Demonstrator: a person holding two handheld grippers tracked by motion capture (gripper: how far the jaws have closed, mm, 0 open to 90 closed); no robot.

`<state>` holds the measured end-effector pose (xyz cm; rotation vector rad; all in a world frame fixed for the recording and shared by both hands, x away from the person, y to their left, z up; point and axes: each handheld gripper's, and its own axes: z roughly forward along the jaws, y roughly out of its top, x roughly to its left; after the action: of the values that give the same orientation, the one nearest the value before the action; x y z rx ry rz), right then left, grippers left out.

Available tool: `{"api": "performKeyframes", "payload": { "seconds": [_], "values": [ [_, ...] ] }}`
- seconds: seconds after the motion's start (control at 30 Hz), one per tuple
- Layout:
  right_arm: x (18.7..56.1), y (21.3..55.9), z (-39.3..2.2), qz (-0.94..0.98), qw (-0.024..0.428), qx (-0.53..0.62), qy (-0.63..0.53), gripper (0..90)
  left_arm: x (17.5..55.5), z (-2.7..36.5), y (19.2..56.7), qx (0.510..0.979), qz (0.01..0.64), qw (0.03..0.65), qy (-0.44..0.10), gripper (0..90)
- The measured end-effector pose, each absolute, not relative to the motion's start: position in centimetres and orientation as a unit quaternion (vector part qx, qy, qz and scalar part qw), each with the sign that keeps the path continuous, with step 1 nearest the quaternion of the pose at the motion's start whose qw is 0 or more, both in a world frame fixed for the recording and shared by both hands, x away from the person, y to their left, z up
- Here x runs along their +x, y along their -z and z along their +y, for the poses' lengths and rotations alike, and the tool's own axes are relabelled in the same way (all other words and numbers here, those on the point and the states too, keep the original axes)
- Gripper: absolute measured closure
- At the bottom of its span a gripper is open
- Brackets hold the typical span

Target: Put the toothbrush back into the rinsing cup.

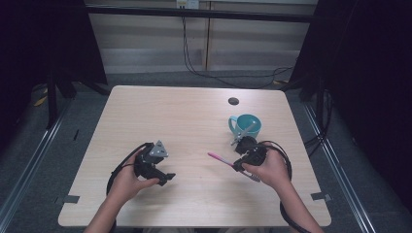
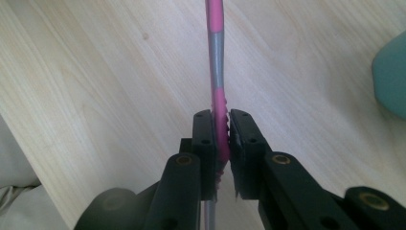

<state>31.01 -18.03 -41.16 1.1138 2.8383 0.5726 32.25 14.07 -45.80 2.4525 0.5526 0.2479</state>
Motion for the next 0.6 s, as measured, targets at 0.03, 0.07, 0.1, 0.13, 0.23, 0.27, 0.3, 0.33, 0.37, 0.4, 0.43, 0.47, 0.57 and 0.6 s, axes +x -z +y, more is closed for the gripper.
{"api": "performKeyframes", "payload": {
  "seconds": [0.03,0.07,0.1,0.13,0.23,0.27,0.3,0.33,0.37,0.4,0.43,0.47,0.57,0.6],
  "values": [
    [31.0,41.1,-17.9,0.914,0.020,0.360,-0.186,82.2,32.3,13.9,45.7,0.928,0.204,0.298,-0.095,15.4],
    [31.1,41.1,-17.8,0.915,0.016,0.357,-0.187,82.2,32.3,13.6,45.6,0.928,0.202,0.300,-0.095,15.4],
    [31.1,41.1,-17.7,0.914,0.013,0.357,-0.191,82.1,32.3,13.4,45.5,0.929,0.199,0.298,-0.095,15.4],
    [31.2,41.1,-17.6,0.914,0.012,0.356,-0.195,82.1,32.3,13.2,45.4,0.928,0.199,0.300,-0.096,15.4],
    [31.2,40.9,-17.1,0.917,0.014,0.350,-0.190,82.1,32.4,12.4,44.8,0.928,0.193,0.303,-0.101,15.6],
    [31.2,40.9,-17.0,0.917,0.013,0.350,-0.192,82.1,32.4,12.2,44.6,0.929,0.188,0.303,-0.103,15.7],
    [31.2,40.9,-16.9,0.916,0.011,0.350,-0.194,82.2,32.4,12.0,44.5,0.929,0.184,0.305,-0.103,15.8],
    [31.2,40.8,-16.8,0.917,0.010,0.347,-0.195,82.1,32.4,11.8,44.3,0.930,0.178,0.303,-0.104,15.9],
    [31.1,40.8,-16.8,0.918,0.010,0.346,-0.195,82.1,32.4,11.6,44.3,0.930,0.177,0.303,-0.107,15.9],
    [31.1,40.7,-16.7,0.918,0.009,0.345,-0.195,82.2,32.4,11.4,44.3,0.931,0.174,0.301,-0.107,16.0],
    [31.1,40.7,-16.6,0.919,0.010,0.344,-0.192,82.2,32.4,11.3,44.3,0.932,0.175,0.300,-0.107,16.1],
    [31.1,40.8,-16.6,0.920,0.008,0.343,-0.191,82.1,32.5,11.1,44.4,0.932,0.176,0.299,-0.108,16.1],
    [31.0,41.0,-16.4,0.920,0.004,0.343,-0.191,82.1,32.6,10.8,44.4,0.933,0.173,0.297,-0.106,16.1],
    [31.1,41.0,-16.3,0.921,0.001,0.339,-0.193,82.1,32.7,10.7,44.4,0.934,0.171,0.295,-0.106,16.1]
  ]
}}
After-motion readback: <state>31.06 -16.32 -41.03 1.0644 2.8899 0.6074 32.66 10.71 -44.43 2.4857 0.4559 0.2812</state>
